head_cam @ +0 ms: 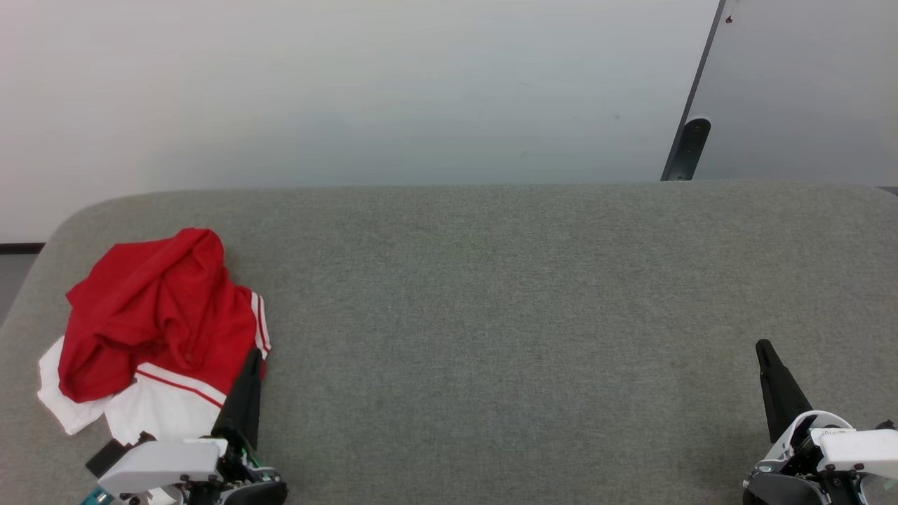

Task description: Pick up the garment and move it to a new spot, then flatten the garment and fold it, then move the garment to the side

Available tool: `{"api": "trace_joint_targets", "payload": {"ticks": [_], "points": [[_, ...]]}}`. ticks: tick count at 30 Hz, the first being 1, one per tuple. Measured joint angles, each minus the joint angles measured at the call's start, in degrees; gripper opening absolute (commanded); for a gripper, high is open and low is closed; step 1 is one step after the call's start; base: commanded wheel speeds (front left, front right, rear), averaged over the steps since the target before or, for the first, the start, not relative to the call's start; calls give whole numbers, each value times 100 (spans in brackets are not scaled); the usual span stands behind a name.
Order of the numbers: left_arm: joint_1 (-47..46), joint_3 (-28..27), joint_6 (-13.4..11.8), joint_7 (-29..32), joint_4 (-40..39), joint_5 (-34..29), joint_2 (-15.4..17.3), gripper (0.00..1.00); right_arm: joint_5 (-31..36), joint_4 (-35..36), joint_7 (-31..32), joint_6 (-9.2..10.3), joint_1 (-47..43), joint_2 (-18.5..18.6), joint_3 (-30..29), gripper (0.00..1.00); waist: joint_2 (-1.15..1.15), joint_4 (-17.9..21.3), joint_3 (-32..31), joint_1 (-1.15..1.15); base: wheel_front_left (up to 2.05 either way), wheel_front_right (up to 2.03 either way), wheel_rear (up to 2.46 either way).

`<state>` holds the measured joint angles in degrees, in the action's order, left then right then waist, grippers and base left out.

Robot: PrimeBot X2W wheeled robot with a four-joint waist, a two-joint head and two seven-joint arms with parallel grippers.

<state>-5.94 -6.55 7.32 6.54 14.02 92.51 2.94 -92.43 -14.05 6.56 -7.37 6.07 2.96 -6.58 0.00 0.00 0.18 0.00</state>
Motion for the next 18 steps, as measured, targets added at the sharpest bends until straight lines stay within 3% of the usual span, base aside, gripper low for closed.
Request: {"api": "trace_joint_targets", "payload": {"ticks": [13, 14, 18], "points": [[-1, 0, 0, 1, 0, 0, -1, 0, 0, 0, 0, 0, 1, -1, 0, 0, 0, 0, 0, 0, 0, 0, 0], [11, 2, -1, -1, 15, 1, -2, 100, 0, -15, 0, 1, -3, -1, 1, 100, 0, 0, 0, 0, 0, 0, 0], [203, 16, -3, -1, 223, 2, -54, 100, 0, -223, 0, 16, -179, -34, 4, 100, 0, 0, 0, 0, 0, 0, 0]]}}
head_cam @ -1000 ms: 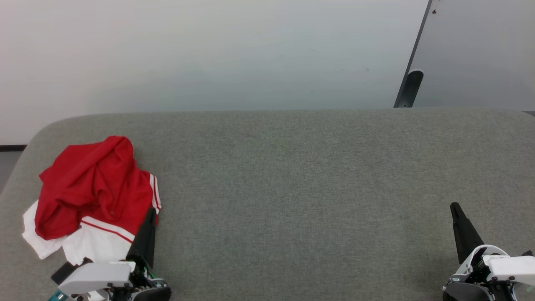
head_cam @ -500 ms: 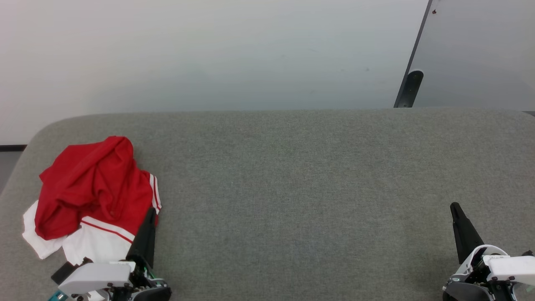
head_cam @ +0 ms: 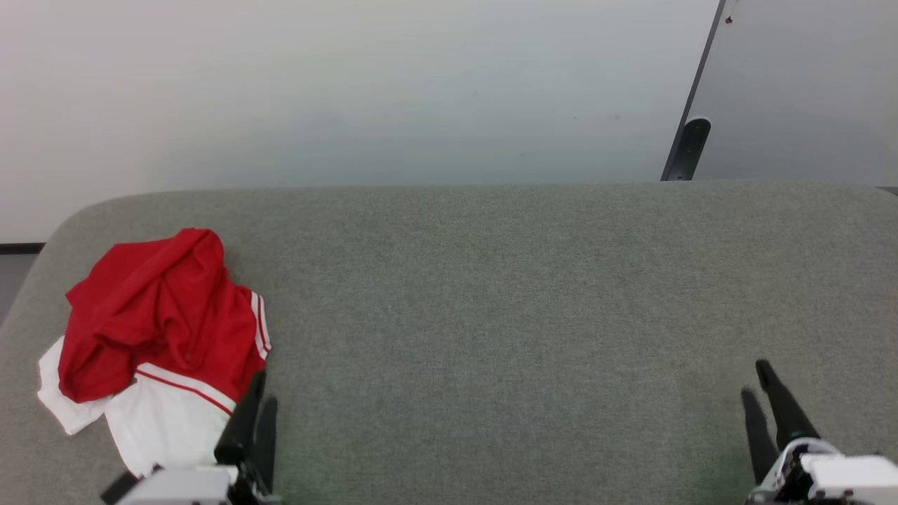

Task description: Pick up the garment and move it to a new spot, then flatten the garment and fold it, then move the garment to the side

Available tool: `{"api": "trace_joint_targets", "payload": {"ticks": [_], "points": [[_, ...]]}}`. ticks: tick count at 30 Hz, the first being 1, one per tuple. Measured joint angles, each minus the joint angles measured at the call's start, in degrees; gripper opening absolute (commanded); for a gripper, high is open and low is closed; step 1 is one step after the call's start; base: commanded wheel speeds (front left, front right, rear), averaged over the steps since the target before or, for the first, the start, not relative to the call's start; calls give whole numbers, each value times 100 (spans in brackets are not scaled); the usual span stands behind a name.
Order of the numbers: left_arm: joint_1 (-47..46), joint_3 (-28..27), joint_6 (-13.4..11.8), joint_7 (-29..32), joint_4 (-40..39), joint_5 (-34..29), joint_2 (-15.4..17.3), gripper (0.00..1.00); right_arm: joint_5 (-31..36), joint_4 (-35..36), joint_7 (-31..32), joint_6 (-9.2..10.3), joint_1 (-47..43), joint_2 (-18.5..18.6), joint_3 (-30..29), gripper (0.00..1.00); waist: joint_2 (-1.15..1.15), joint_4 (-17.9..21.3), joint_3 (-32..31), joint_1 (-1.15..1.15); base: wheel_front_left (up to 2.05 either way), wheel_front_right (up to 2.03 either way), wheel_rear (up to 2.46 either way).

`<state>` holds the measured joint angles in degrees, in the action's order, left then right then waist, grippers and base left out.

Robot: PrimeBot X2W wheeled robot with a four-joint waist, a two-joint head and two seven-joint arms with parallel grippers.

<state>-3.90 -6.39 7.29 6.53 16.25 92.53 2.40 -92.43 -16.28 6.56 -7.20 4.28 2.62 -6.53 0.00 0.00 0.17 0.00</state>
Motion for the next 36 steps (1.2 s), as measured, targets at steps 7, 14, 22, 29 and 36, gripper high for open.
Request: {"api": "trace_joint_targets", "payload": {"ticks": [7, 14, 22, 29, 36], "points": [[127, 37, 0, -130, -37, -80, -22, 100, 3, -20, -81, 2, -119, -13, 34, 100, 0, 1, -1, 0, 0, 0, 0], [130, 112, -7, -346, -153, -502, 67, 100, 298, 53, -235, 1, -129, 99, 143, 100, 0, 0, -4, 0, 0, 0, 0], [130, 219, -76, -559, -272, -1330, 144, 100, 924, 130, -361, 1, -136, 238, 270, 100, 0, -2, 1, 0, 0, 0, 0], [130, 221, -110, -722, -425, -2171, 154, 100, 1484, 270, -382, 1, -64, 323, 343, 100, 0, -4, 15, 0, 0, 0, 0], [129, 268, -160, -868, -464, -3084, 231, 100, 2167, 365, -450, 1, -10, 483, 436, 100, 0, -11, 24, 0, 0, 0, 0]]}}
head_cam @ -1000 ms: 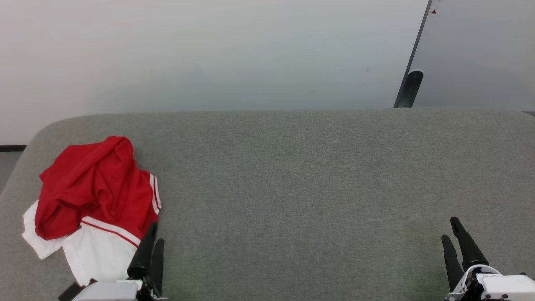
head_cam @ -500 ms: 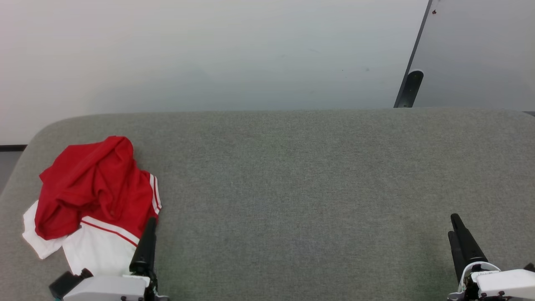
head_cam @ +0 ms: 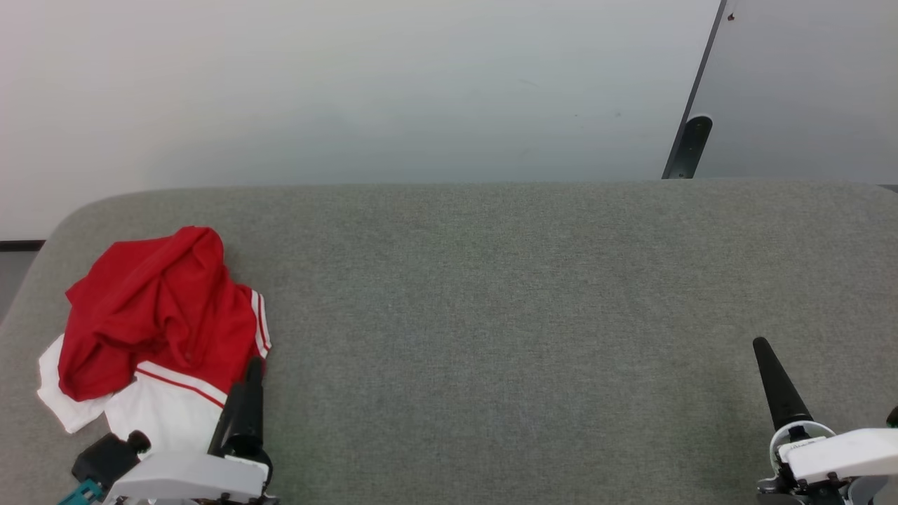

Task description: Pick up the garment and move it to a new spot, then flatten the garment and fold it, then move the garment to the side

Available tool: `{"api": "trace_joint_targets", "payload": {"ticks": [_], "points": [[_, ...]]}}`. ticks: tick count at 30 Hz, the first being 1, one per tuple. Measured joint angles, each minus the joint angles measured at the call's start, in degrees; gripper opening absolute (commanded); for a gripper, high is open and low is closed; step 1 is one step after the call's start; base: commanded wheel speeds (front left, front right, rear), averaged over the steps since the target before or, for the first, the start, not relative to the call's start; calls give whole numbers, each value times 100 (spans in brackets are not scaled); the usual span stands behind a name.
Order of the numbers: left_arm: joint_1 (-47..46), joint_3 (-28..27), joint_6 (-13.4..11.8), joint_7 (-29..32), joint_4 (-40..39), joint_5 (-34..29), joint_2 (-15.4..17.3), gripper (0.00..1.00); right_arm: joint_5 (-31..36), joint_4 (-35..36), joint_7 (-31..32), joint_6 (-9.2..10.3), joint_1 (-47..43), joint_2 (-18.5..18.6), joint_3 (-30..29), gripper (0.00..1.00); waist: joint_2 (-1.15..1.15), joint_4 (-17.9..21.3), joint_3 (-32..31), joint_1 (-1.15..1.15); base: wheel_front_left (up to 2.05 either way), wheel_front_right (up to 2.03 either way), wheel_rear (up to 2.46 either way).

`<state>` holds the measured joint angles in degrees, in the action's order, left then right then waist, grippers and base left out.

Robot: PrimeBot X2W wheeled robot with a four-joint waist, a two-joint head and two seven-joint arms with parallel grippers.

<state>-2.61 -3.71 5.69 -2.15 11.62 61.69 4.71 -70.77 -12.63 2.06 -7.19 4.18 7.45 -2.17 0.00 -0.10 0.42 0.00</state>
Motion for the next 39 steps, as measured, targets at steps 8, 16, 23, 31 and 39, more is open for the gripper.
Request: {"api": "trace_joint_targets", "payload": {"ticks": [8, 16, 23, 31, 39], "points": [[-1, 110, -82, -156, -37, -947, 85, 100, 912, 71, -167, -1, 62, 187, 216, 100, 0, -6, 14, 0, 0, 0, 0], [-7, 211, -177, -302, -110, -1778, 196, 100, 1712, 113, -316, -1, 121, 349, 349, 100, 0, 3, 37, 0, 0, 0, 0], [-40, 333, -268, -421, -121, -2435, 307, 100, 2301, 134, -426, -2, 150, 459, 413, 100, 0, 6, 44, 0, 0, 0, 0], [-47, 378, -302, -549, -142, -2924, 388, 100, 2907, 168, -541, -3, 198, 531, 433, 100, 0, 17, 57, 0, 0, 0, 0], [-45, 438, -316, -671, -183, -3397, 460, 100, 3333, 221, -613, -5, 200, 568, 443, 100, 0, 31, 73, 0, 0, 0, 0]]}}
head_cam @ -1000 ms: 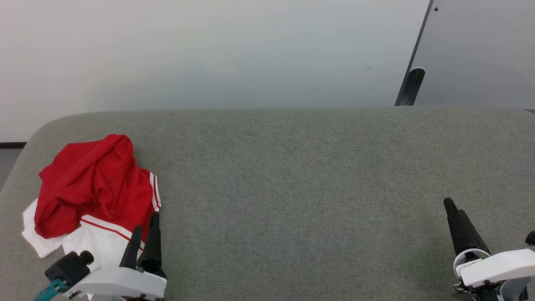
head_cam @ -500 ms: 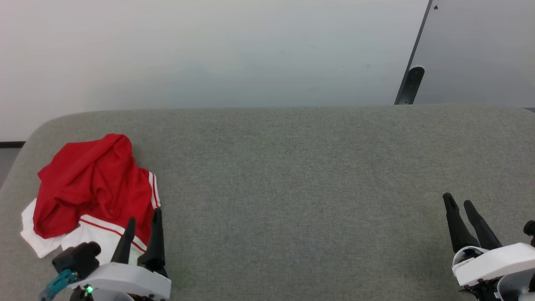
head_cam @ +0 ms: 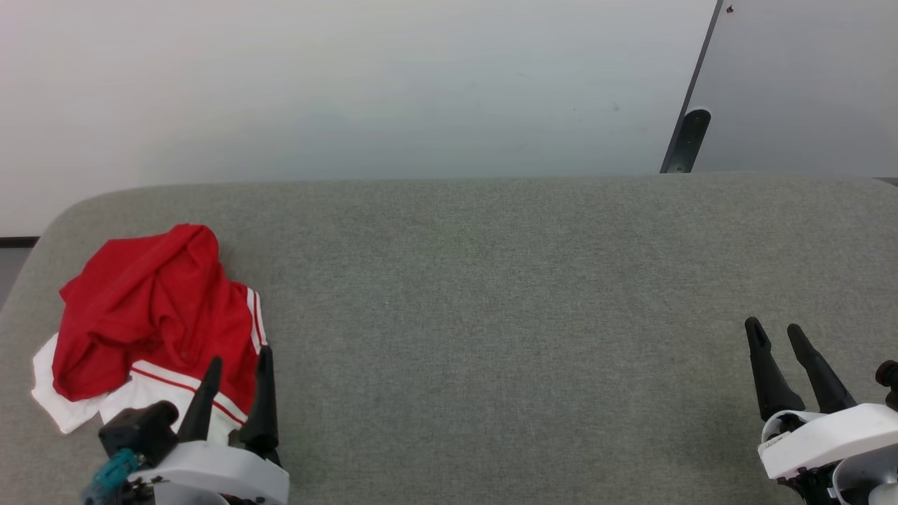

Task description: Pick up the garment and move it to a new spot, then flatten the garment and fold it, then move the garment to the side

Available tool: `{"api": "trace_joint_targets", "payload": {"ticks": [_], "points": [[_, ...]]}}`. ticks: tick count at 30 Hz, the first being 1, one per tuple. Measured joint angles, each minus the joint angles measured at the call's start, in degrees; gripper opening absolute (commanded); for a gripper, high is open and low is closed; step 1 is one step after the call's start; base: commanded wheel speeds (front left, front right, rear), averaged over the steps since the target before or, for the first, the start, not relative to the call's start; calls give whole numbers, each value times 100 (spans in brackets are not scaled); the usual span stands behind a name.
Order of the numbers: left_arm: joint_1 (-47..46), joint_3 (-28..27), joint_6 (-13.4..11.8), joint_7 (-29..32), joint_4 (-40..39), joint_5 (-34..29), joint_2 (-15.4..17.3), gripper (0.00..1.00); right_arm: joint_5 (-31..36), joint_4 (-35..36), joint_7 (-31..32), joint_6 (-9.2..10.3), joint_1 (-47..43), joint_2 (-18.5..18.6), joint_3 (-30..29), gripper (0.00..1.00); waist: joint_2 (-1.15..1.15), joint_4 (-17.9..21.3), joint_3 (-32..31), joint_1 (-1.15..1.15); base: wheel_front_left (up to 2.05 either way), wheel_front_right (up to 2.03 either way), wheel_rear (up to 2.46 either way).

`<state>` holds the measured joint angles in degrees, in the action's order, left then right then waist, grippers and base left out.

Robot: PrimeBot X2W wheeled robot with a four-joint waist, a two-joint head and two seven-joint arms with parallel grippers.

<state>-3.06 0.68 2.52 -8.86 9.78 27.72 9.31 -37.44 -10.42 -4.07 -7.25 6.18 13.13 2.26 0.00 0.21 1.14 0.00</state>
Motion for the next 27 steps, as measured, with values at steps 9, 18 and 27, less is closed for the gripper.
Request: {"api": "trace_joint_targets", "payload": {"ticks": [9, 18, 27], "points": [[31, 91, -47, -126, -52, -485, 35, 100, 536, 58, -104, -4, 1, 59, 2, 100, 0, 3, 7, 0, 0, 0, 0], [79, 130, -109, -238, -108, -955, 102, 100, 998, 102, -201, -5, -1, 68, -45, 100, 0, -2, 26, 0, 0, 0, 0], [99, 199, -136, -348, -116, -1348, 145, 100, 1427, 102, -302, -5, -5, 85, -77, 100, 0, -2, 64, 0, 0, 0, 0]]}}
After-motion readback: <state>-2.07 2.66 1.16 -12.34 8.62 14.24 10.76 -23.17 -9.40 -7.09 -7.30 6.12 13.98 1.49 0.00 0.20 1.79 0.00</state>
